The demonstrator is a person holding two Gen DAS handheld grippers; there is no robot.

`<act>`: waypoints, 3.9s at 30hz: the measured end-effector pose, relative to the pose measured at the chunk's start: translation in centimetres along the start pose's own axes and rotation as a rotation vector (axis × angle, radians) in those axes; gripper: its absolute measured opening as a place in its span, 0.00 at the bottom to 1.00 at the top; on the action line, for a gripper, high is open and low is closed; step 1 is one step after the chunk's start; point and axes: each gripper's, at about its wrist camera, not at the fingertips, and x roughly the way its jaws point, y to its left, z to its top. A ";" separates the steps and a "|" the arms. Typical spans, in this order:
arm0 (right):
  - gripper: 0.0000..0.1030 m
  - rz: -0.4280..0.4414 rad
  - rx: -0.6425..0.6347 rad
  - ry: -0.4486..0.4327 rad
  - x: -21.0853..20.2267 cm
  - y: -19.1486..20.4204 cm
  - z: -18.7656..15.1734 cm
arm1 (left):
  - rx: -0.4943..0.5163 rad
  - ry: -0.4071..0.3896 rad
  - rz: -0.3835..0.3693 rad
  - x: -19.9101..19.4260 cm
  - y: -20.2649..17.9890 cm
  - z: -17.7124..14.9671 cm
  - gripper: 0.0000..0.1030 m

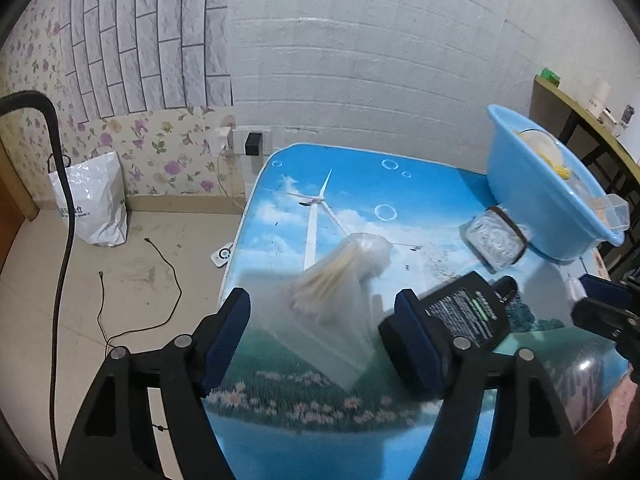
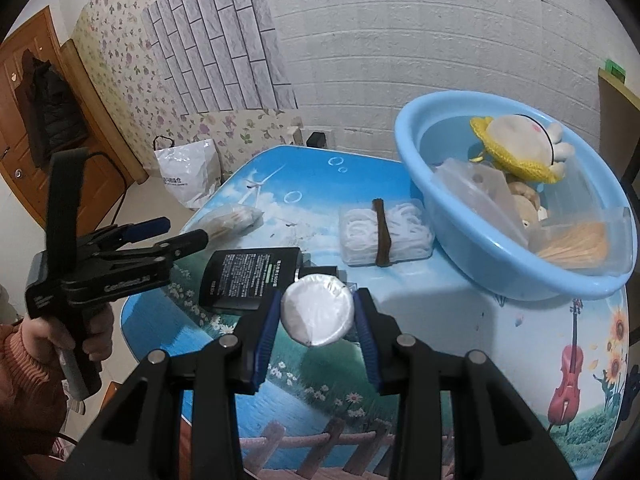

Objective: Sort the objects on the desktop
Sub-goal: 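Lift the swab bag with the left tool while the right tool lifts the white lid, then carry the swab bag and white lid into the blue basin and release them, then withdraw both tools from the basin back over the table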

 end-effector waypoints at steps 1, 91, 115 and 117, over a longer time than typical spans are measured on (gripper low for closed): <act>0.36 -0.001 0.001 0.002 0.1 0.0 0.0 | -0.003 0.007 -0.003 0.5 0.1 0.1 0.72; 0.73 -0.098 0.172 -0.200 -7.8 -12.6 2.0 | 0.121 -0.087 -0.147 -4.7 -14.2 5.7 0.81; 0.74 0.039 0.115 -0.159 -6.8 -7.5 0.0 | -0.016 -0.050 -0.070 -4.8 -6.3 1.5 0.81; 0.74 0.040 0.114 -0.153 -6.7 -7.4 -0.1 | -0.019 -0.050 -0.070 -4.8 -6.1 1.5 0.81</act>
